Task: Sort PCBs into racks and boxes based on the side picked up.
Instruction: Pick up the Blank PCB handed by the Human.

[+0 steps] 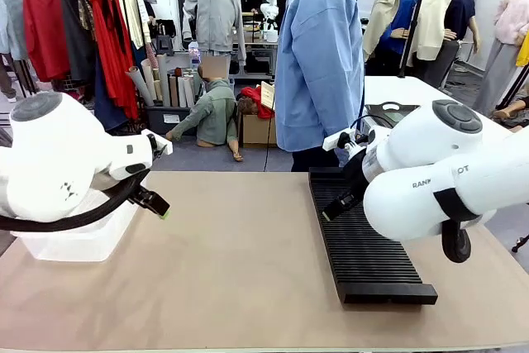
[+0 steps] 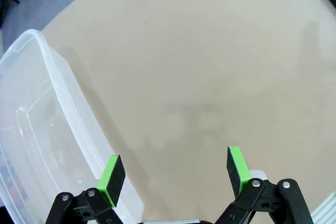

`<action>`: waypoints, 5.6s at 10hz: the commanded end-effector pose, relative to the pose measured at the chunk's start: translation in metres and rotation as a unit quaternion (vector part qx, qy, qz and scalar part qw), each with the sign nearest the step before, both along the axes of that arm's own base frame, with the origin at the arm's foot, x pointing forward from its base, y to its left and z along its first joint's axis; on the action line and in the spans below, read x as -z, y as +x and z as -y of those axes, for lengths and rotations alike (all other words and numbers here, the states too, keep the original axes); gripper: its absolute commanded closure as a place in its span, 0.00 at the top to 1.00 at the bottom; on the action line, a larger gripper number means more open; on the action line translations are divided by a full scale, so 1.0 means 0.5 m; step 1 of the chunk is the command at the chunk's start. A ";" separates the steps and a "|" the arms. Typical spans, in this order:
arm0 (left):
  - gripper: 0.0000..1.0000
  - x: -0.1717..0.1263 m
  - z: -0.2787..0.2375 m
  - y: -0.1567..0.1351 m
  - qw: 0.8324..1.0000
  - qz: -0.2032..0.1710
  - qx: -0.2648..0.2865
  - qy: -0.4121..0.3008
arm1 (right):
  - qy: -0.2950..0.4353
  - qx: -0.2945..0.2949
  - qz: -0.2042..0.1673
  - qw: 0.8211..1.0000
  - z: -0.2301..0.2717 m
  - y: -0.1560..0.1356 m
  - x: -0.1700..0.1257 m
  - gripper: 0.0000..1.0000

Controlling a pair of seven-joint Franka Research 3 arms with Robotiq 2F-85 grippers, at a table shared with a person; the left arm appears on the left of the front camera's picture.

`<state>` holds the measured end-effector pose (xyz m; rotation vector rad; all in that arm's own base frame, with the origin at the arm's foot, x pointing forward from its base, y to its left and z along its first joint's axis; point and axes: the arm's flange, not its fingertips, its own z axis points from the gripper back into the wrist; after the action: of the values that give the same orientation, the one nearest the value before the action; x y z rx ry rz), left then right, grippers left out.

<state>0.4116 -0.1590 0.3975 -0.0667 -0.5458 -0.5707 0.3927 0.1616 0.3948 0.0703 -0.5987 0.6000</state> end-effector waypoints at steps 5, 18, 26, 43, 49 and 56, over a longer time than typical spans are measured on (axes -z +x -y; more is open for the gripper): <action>1.00 -0.170 -0.044 0.047 0.996 -0.075 0.003 -0.055 | 0.080 0.034 -0.064 0.994 0.095 -0.038 -0.169 1.00; 1.00 -0.233 -0.384 0.057 0.871 -0.129 0.073 -0.468 | 0.481 -0.103 -0.134 0.860 0.376 -0.124 -0.230 1.00; 1.00 -0.180 -0.460 0.059 0.847 -0.116 0.076 -0.514 | 0.582 -0.144 -0.172 0.782 0.454 -0.127 -0.184 1.00; 1.00 -0.161 -0.494 0.049 0.875 -0.057 0.100 -0.470 | 0.571 -0.128 -0.165 0.794 0.455 -0.164 -0.187 1.00; 1.00 -0.161 -0.494 0.049 0.875 -0.057 0.100 -0.470 | 0.571 -0.128 -0.165 0.794 0.455 -0.164 -0.187 1.00; 1.00 -0.152 -0.494 0.067 0.861 -0.066 0.091 -0.496 | 0.571 -0.128 -0.165 0.794 0.455 -0.164 -0.187 1.00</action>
<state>0.4384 0.0868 0.4723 -1.1032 -0.6540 -0.4385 0.3082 -0.0648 0.4838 1.4002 -0.5350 0.3779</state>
